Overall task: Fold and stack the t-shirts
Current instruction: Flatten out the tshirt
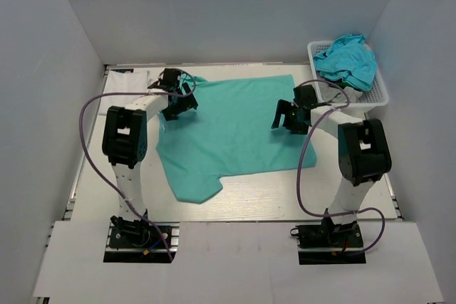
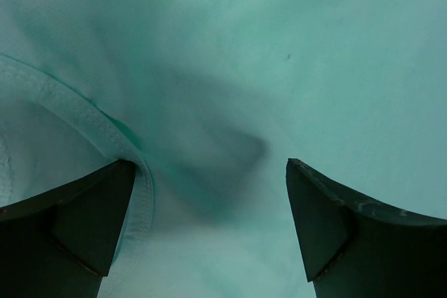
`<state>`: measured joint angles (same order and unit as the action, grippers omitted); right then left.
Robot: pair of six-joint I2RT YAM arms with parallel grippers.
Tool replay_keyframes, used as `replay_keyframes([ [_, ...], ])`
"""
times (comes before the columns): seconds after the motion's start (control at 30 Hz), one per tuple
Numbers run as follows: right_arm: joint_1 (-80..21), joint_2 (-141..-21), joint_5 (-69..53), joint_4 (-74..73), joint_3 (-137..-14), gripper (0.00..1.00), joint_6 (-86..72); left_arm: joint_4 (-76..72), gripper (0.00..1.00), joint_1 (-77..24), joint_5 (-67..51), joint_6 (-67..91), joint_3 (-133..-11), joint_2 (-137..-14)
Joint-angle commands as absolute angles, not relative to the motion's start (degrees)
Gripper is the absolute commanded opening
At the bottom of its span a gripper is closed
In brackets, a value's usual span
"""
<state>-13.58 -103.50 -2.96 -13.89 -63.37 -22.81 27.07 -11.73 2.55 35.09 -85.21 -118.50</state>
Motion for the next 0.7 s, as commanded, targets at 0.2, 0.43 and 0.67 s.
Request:
replay_keyframes([
  [0.2, -14.3, -109.9, -2.8, -20.1, -75.6, 0.9, -23.3, 35.5, 1.0, -9.5, 4.8, 32.1, -101.2, -127.6],
  [0.43, -15.9, -97.0, -1.0, -14.9, -69.4, 0.9, -22.9, 37.4, 1.0, -10.7, 9.5, 30.3, -89.3, -108.0],
  [0.67, -15.5, -80.8, 2.3, -12.8, -54.3, 0.9, -28.1, 43.3, 1.0, -10.7, 6.8, 39.1, -65.2, -77.5],
])
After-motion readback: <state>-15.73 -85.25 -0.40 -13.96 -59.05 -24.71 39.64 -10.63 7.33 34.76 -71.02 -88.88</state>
